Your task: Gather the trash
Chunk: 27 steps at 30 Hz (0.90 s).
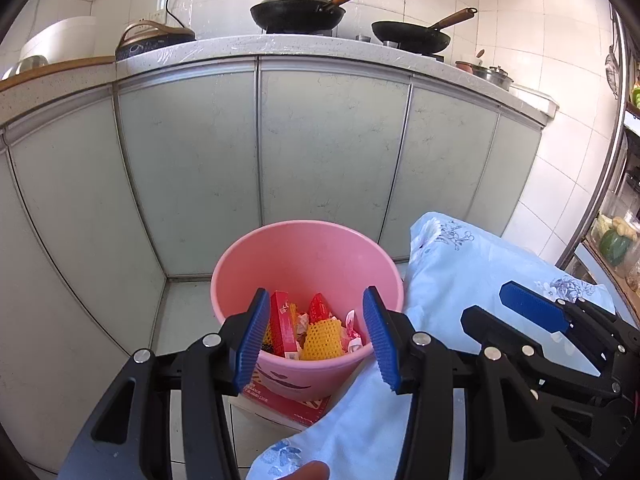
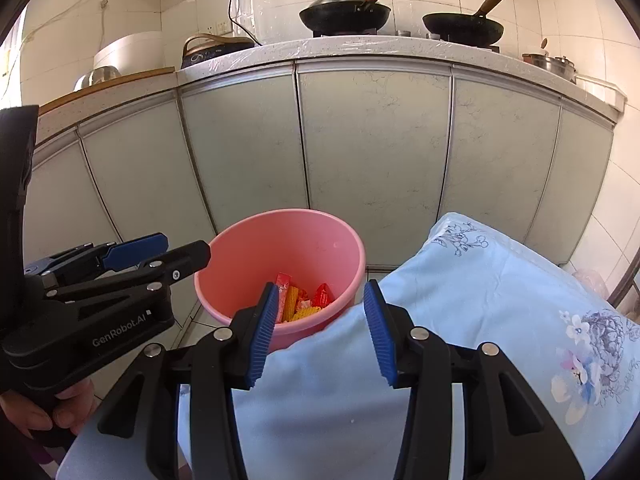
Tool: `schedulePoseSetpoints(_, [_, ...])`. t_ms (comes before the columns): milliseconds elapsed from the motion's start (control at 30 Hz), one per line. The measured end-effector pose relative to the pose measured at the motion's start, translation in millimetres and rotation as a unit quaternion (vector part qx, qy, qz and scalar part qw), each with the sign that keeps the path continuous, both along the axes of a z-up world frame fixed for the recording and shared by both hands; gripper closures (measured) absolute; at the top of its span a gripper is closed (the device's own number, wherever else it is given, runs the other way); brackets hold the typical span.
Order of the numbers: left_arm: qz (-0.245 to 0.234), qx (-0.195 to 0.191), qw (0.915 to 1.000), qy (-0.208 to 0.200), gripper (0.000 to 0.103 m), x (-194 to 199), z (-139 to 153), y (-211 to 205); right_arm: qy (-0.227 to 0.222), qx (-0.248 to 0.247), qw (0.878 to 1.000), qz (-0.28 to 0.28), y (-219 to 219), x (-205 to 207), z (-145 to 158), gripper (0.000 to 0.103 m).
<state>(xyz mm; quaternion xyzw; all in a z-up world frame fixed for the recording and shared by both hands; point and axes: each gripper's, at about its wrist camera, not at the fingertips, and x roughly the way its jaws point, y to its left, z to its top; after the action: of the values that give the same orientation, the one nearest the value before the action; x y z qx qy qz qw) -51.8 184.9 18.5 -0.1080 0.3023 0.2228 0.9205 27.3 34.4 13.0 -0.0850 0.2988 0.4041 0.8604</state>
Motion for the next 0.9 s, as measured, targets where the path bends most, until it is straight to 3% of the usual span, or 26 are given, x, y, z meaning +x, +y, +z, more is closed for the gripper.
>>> schedulePoseSetpoints(900, [-0.009,0.023,0.9993,-0.027,0.055,-33.2,21.9,-40.2,-0.014,0.004,1.000,-0.011,-29.7,-28.8,8.0,0.058])
